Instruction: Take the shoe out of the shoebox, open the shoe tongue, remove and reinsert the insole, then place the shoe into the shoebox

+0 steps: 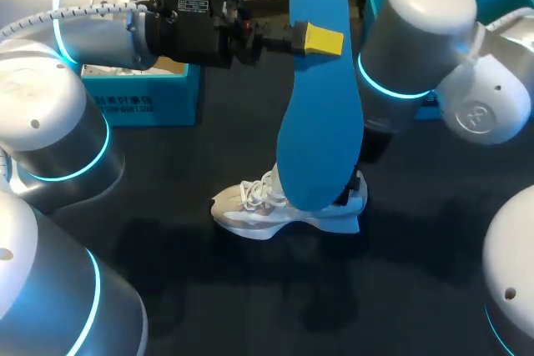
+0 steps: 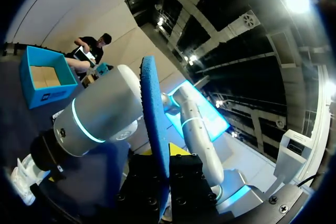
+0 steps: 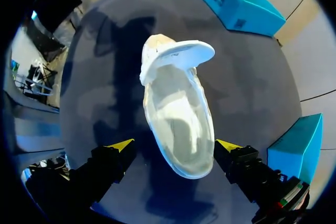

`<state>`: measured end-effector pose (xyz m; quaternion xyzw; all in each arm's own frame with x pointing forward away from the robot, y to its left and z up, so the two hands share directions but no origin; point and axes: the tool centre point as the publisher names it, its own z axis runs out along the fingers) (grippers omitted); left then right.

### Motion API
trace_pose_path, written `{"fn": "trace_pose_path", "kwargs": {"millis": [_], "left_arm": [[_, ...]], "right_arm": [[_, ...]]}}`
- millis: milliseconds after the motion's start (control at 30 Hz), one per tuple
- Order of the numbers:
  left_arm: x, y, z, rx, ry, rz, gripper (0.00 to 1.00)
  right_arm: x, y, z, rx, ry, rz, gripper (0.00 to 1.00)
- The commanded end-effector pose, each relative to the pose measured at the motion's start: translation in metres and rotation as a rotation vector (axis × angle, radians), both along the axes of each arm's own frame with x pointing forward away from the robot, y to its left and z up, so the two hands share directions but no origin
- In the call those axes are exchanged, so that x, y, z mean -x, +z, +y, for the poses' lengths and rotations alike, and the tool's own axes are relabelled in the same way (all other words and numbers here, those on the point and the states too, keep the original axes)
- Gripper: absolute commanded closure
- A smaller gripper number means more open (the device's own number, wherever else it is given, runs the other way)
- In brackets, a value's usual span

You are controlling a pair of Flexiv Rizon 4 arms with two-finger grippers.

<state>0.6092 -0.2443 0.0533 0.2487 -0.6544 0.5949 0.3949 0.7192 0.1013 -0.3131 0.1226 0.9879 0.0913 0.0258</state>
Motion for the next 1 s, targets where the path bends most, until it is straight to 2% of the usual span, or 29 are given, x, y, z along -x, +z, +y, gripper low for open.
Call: {"fn": "trace_pose_path", "kwargs": {"millis": [33, 700, 1000], "left_arm": [[0.001, -0.001, 0.000, 0.003, 0.002, 0.001, 1.00], [0.001, -0.001, 0.000, 0.003, 0.002, 0.001, 1.00], [0.001, -0.001, 0.000, 0.003, 0.002, 0.001, 1.00]], "right_arm": [[-0.001, -0.002, 0.002, 0.002, 0.000, 0.005, 0.00], [0.001, -0.001, 0.003, 0.006, -0.011, 0.017, 0.00], [-0.029, -0.008, 0.010, 0.002, 0.035, 0.008, 0.00]]}}
